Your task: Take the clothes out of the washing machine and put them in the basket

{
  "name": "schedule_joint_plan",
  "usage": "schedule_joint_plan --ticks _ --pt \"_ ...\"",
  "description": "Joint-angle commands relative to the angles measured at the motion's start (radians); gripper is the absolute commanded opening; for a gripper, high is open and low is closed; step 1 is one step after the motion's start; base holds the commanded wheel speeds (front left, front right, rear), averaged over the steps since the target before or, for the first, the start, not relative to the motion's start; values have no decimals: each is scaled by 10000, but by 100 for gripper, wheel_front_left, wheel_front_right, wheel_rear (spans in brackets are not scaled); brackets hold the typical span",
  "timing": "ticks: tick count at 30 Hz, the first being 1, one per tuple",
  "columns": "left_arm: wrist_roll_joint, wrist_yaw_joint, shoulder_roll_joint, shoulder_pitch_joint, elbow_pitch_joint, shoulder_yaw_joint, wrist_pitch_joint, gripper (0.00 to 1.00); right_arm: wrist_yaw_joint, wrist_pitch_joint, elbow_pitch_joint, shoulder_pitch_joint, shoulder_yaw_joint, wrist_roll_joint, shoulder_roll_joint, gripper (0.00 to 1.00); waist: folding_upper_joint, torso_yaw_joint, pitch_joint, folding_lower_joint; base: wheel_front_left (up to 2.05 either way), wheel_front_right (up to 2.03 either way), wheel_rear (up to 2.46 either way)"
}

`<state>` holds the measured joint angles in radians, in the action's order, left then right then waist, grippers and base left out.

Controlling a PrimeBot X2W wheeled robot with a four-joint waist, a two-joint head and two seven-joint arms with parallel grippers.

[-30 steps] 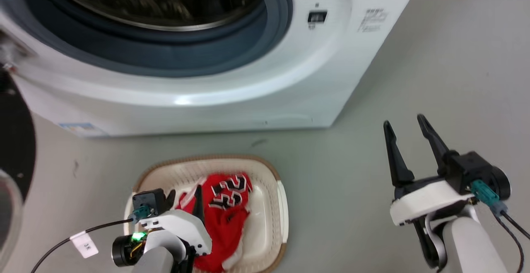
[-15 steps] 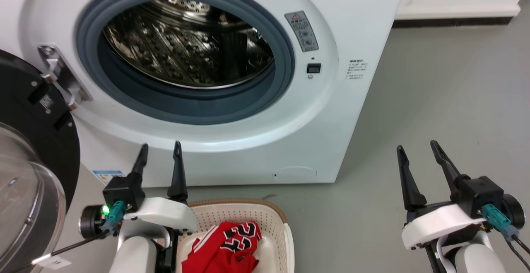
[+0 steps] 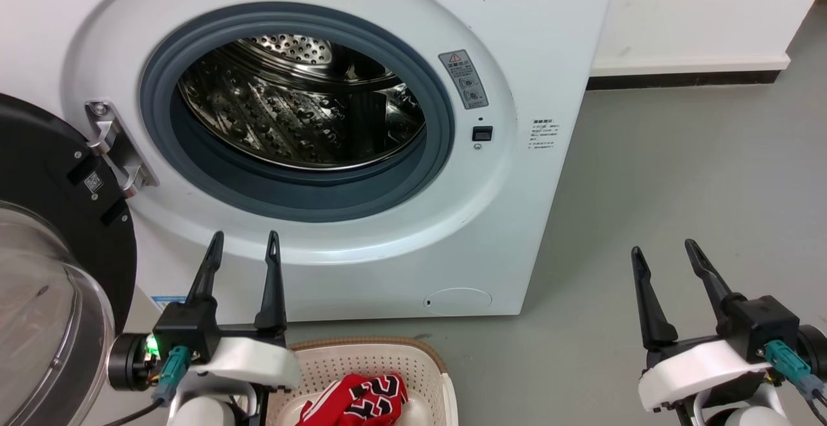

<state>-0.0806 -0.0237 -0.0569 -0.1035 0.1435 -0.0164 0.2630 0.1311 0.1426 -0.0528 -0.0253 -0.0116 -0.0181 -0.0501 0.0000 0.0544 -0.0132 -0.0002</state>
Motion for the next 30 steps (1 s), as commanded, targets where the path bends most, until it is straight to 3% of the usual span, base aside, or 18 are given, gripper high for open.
schedule_joint_plan --ticks 1,24,25,30 --pt "62 -23 -39 101 3 41 25 100 -7 -19 83 128 -9 -13 0 100 0 25 29 2 0 0 0" --pt "69 -16 -55 153 484 80 25 100 -7 -246 451 433 -28 -172 0 100 0 146 99 2 0 0 0" --pt "61 -4 -27 180 491 93 0 0 0 -245 423 304 -25 -99 0 0 0 148 98 2 0 0 0" --pt "-522 -65 7 57 822 311 -282 0 2 -256 263 359 23 -766 1 0 0 133 97 3 0 0 0"
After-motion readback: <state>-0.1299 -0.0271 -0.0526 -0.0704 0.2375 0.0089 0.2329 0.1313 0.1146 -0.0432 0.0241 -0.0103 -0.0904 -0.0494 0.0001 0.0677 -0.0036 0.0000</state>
